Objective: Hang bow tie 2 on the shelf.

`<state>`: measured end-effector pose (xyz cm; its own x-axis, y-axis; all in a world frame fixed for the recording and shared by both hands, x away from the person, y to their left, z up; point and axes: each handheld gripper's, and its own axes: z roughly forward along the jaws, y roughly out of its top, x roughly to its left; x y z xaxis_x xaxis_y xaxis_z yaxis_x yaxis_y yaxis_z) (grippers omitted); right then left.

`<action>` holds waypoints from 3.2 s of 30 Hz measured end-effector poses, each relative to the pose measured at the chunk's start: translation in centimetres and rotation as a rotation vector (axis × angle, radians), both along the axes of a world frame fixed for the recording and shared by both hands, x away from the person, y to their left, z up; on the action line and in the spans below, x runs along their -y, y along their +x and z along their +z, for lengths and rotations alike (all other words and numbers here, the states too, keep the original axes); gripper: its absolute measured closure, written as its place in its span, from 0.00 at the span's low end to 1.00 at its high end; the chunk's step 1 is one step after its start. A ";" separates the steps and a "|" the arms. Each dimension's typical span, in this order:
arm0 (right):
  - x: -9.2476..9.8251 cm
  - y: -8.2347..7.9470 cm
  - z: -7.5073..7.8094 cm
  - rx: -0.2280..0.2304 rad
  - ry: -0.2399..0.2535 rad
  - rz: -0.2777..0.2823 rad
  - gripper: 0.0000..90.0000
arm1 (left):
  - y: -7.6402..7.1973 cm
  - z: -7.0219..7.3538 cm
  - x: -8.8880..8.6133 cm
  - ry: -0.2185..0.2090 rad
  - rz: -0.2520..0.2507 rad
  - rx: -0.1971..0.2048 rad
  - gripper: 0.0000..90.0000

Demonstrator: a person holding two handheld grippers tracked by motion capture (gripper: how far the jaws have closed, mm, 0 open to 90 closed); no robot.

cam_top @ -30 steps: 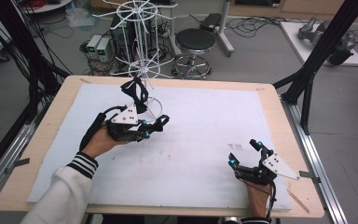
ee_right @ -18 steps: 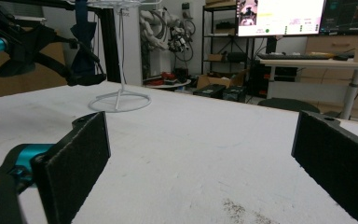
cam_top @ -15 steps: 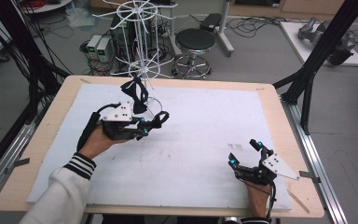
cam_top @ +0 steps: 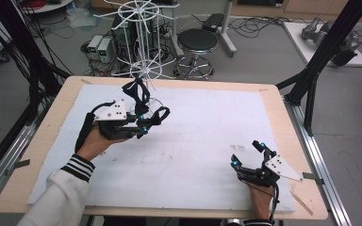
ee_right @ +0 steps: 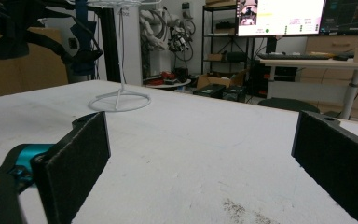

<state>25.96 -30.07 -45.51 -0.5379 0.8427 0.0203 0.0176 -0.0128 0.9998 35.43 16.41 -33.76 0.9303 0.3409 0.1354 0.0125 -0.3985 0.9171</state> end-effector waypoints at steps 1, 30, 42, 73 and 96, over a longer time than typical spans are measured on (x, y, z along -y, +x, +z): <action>0.0 0.0 0.0 -0.001 0.001 0.000 0.04 | 0.0 0.1 -0.1 -0.001 -0.001 0.005 0.85; 0.0 0.0 0.0 -0.003 0.002 0.002 0.04 | 0.3 2.8 0.1 -0.116 0.011 0.051 0.85; 0.0 0.0 0.0 0.003 0.000 0.001 0.04 | 0.7 3.6 0.2 -0.149 0.025 0.055 0.85; 0.0 0.0 0.0 -0.010 0.007 0.002 0.04 | 1.8 3.0 0.3 -0.193 0.174 0.052 0.85; 0.0 0.0 0.0 -0.008 0.005 0.000 0.04 | 2.2 1.3 -0.1 -0.232 0.303 0.029 0.85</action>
